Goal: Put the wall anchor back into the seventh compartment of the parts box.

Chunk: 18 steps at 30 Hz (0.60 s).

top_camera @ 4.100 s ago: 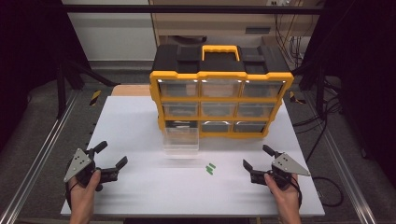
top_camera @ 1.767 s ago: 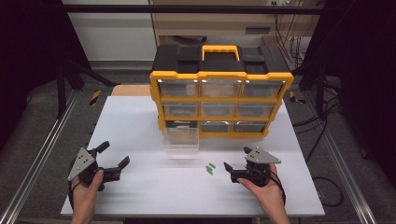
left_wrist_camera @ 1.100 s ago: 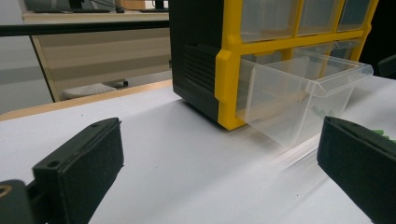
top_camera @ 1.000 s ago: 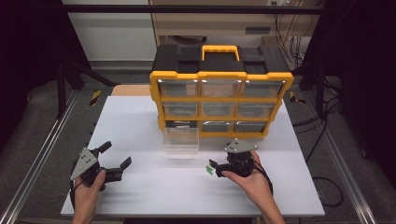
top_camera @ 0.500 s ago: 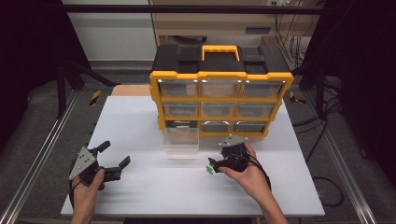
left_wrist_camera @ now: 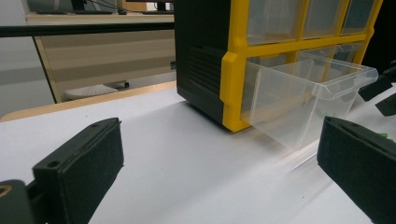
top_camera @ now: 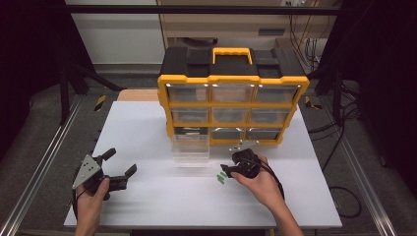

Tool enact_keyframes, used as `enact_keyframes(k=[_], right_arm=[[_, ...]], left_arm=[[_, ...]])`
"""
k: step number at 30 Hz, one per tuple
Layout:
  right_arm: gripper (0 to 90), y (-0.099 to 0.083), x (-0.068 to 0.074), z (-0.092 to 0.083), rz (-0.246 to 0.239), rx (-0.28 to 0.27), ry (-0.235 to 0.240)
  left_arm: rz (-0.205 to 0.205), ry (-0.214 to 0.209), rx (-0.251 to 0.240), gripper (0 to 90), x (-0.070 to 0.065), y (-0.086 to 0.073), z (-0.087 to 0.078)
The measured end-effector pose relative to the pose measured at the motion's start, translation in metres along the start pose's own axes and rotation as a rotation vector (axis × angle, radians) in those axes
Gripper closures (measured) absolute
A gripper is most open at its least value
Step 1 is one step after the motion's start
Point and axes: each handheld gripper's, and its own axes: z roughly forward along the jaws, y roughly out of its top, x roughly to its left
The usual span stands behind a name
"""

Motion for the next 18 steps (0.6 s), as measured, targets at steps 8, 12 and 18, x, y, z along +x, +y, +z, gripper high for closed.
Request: enact_keyframes(k=[8, 12, 18], right_arm=[[58.3, -0.003, 0.004, 0.003, 0.006, 0.029, 0.046], [63.8, -0.005, 0.007, 0.004, 0.013, 0.036, 0.053], [69.2, -0.009, 0.011, 0.009, 0.012, 0.056, 0.057]], left_arm=[[-0.003, 0.002, -0.001, 0.3, 0.0, 0.0, -0.001], [-0.003, 0.0, 0.0, 0.3, 0.0, 0.0, 0.0], [-0.004, 0.001, 0.002, 0.3, 0.0, 0.0, 0.0]])
